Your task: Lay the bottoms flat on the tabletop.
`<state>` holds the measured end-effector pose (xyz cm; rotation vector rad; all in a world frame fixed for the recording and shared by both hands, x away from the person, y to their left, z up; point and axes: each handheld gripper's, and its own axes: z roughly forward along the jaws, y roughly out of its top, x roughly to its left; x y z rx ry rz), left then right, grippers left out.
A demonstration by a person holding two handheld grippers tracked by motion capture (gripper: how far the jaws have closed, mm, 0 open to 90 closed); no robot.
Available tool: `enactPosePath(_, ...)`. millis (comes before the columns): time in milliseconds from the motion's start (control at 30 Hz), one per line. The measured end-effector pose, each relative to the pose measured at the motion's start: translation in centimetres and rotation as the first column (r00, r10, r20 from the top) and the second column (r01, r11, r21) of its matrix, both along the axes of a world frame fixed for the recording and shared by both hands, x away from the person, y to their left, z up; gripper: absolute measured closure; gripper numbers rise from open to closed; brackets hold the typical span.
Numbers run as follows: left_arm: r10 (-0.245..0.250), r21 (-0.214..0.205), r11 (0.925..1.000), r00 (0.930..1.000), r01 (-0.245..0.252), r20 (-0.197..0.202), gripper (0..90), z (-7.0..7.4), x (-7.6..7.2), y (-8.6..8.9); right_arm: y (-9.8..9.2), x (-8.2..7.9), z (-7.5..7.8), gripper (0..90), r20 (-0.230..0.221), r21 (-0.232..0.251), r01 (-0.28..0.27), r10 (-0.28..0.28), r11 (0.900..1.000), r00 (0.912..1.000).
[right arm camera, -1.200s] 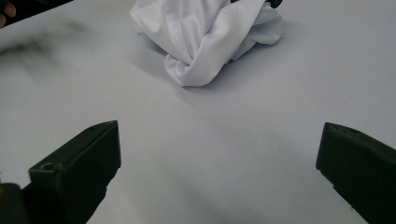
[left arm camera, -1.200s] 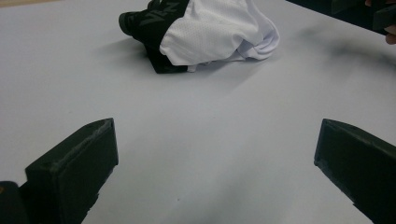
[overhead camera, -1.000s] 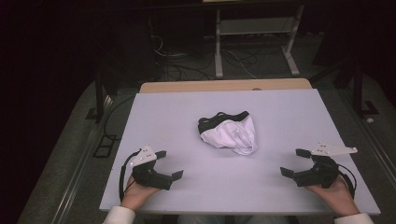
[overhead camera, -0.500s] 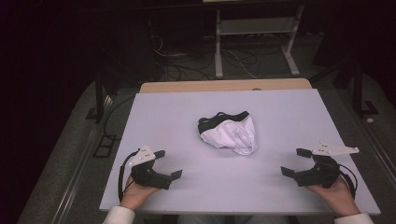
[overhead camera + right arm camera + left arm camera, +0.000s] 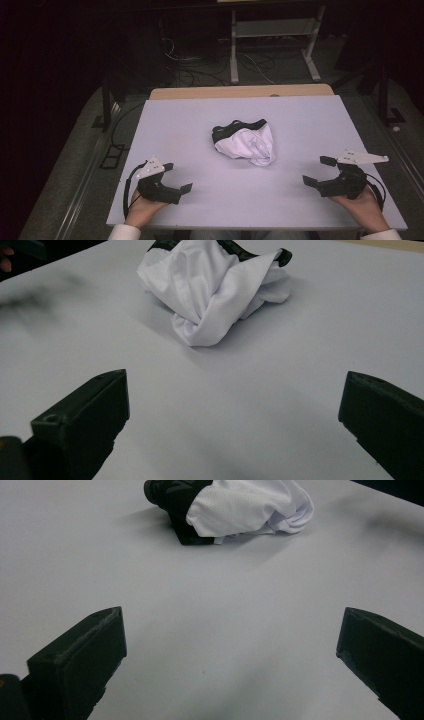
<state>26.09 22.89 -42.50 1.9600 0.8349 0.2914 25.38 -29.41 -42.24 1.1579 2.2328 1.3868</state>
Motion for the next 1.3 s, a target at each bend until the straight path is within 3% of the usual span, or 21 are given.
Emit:
enactPosePath(500,-0.02,0.034,0.9992,0.9998,0.02,0.007,0.0,1.4,0.7,-0.1,0.7,1.4,2.0,0.1,0.015,-0.022,-0.021,0.021,0.9995,0.9997)
enactPosePath(767,-0.009,0.031,0.9995,0.9999,0.008,0.014,0.0,1.8,1.5,0.1,1.0,2.8,2.9,0.1,0.018,-0.037,-0.023,0.023,0.9991,0.9996)
enactPosePath(1300,0.0,0.008,1.0,0.9998,0.0,0.019,0.0,2.5,4.0,-0.6,1.5,5.9,3.3,0.1,-0.002,-0.039,-0.02,0.02,0.999,0.9998)
